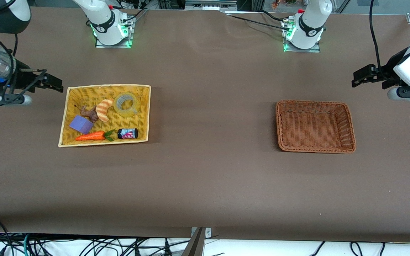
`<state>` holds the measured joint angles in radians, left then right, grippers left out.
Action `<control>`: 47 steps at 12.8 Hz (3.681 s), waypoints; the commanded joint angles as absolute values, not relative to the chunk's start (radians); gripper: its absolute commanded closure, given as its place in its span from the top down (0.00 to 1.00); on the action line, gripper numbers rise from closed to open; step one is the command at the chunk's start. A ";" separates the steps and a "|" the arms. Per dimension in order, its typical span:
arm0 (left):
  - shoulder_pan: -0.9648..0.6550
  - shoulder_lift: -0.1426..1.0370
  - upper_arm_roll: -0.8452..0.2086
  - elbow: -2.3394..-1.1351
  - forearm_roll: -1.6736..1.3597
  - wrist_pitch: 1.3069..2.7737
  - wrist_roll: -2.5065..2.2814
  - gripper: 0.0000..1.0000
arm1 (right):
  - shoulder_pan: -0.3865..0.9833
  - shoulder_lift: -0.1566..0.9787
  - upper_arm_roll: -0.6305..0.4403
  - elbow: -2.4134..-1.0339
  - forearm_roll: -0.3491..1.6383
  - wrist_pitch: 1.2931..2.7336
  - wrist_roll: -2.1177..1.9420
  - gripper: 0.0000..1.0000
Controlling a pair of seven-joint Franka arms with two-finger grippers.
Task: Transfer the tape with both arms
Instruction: 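Reach the right gripper down to the tape roll in the yellow tray, then grasp the tape roll with the right gripper and lift it out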
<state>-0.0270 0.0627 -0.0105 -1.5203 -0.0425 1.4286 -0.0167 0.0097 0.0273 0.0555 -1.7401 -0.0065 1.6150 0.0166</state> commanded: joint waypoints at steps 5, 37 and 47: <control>-0.020 0.069 -0.011 -1.506 -0.074 1.430 -0.003 1.00 | 0.207 0.115 0.095 -1.889 -0.032 1.783 -0.005 1.00; -0.015 0.071 -0.011 -1.508 -0.074 1.445 -0.003 1.00 | 0.406 0.351 0.187 -1.768 -0.040 1.994 0.327 0.00; -0.038 0.231 -0.012 -1.506 -0.057 1.522 0.002 1.00 | 0.726 0.821 0.187 -1.509 0.018 2.611 0.857 0.68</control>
<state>-0.0312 0.1728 -0.0128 -1.5219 -0.0426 1.5008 -0.0143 0.7194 0.8066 0.1937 -1.5487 0.0040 2.5848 0.8176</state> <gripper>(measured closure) 0.000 0.780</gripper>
